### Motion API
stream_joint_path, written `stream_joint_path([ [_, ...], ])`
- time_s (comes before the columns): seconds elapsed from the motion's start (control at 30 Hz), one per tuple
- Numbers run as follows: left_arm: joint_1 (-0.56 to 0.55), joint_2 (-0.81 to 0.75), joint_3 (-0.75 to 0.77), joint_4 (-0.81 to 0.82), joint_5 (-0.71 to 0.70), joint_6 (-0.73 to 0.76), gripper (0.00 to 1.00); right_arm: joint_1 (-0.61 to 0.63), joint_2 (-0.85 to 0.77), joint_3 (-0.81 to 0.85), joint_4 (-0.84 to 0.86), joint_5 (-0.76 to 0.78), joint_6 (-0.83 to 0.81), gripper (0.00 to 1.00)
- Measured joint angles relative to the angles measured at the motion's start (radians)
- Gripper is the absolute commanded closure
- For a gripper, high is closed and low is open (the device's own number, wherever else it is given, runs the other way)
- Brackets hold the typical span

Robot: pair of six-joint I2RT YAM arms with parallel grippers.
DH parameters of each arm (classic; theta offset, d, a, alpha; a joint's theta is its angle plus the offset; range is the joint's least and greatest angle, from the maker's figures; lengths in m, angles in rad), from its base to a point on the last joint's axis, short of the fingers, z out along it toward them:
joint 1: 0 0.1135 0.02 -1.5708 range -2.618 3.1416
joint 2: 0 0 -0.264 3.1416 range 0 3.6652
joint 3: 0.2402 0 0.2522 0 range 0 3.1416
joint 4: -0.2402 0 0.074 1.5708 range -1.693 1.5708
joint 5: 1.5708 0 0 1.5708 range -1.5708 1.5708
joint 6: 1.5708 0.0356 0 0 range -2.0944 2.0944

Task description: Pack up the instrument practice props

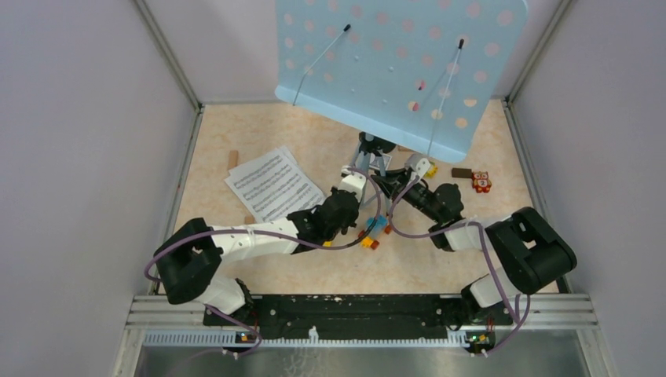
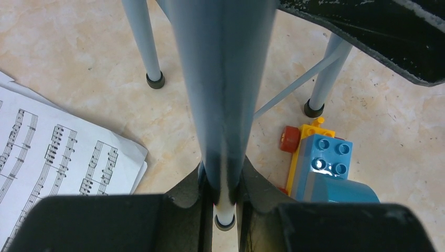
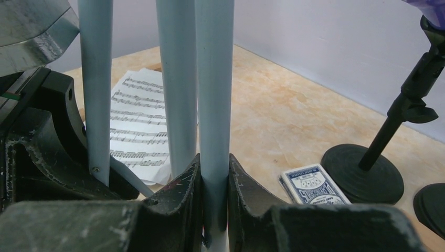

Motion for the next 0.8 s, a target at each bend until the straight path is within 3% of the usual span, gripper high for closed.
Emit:
stream_joint_path([
  [0.13, -0.001, -0.002, -0.01, 0.013, 0.003, -0.001, 0.98, 0.002, -0.002, -0.009, 0.006, 0.004, -0.016, 0.95],
  [0.37, -0.018, -0.067, -0.114, 0.082, 0.029, -0.003, 0.65, 0.022, -0.058, -0.071, 0.011, 0.001, -0.1, 0.9],
  [0.53, -0.014, -0.09, -0.167, 0.089, 0.045, -0.056, 0.56, 0.024, -0.087, -0.095, 0.006, 0.001, -0.141, 0.85],
  [0.63, -0.013, -0.09, -0.181, 0.087, 0.047, -0.071, 0.53, 0.024, -0.097, -0.098, -0.003, 0.004, -0.147, 0.77],
  [0.8, -0.01, -0.091, -0.182, 0.077, 0.048, -0.083, 0.39, 0.023, -0.134, -0.123, -0.023, 0.017, -0.168, 0.6],
])
